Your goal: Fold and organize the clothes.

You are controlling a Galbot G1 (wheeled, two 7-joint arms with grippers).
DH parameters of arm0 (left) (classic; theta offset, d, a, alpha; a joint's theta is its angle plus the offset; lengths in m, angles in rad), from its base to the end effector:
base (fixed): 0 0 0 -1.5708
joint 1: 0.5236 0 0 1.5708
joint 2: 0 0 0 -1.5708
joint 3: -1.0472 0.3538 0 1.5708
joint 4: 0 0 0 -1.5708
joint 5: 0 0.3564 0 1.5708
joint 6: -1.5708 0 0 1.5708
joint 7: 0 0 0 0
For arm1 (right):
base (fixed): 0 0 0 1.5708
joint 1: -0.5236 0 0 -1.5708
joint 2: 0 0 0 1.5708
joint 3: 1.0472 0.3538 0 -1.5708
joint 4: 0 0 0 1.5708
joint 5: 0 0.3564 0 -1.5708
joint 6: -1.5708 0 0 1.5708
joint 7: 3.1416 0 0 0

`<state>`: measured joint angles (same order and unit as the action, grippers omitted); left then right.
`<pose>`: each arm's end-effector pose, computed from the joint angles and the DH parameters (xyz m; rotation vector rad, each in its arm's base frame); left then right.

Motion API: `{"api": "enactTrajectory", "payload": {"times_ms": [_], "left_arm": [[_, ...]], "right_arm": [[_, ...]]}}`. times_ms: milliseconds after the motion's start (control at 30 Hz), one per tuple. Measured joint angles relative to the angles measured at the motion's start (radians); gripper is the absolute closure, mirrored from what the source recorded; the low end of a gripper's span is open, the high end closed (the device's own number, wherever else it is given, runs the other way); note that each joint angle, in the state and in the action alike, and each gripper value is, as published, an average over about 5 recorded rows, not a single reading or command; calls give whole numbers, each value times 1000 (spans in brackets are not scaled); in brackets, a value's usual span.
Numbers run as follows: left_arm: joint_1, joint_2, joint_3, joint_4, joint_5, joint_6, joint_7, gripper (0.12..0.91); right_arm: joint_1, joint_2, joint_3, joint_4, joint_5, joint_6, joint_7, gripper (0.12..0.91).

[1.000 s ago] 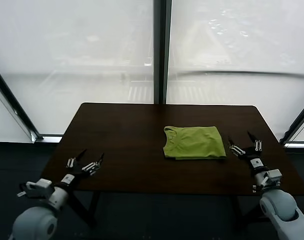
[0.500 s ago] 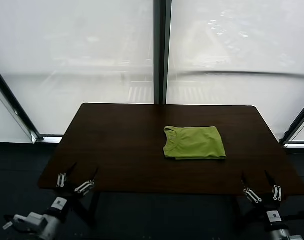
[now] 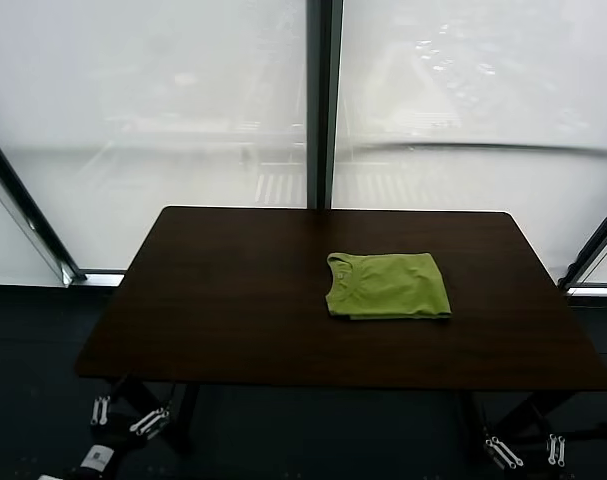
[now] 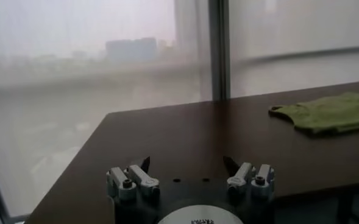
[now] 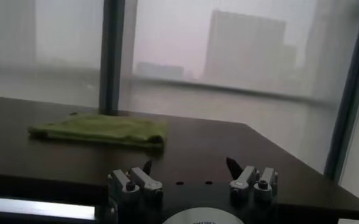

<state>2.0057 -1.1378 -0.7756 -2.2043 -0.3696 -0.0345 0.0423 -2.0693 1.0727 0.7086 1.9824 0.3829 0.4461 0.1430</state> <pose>0.0784 0.1249 -0.2849 -0.1844 -2.8825 -0.1543 0.0336 -0.1537 -0.3557 -0.0525 -3.0187 0.1716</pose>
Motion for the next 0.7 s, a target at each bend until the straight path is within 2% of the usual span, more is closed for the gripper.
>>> {"api": "enactTrajectory", "payload": {"times_ms": [133, 700], "left_arm": [[13, 1, -10, -12, -27, 12, -12, 123], [34, 3, -19, -18, -34, 14, 5, 123]], "right_arm": [[-23, -4, 6, 25, 1, -16, -2, 118], [-37, -13, -2, 52, 3, -48, -4, 118]]}}
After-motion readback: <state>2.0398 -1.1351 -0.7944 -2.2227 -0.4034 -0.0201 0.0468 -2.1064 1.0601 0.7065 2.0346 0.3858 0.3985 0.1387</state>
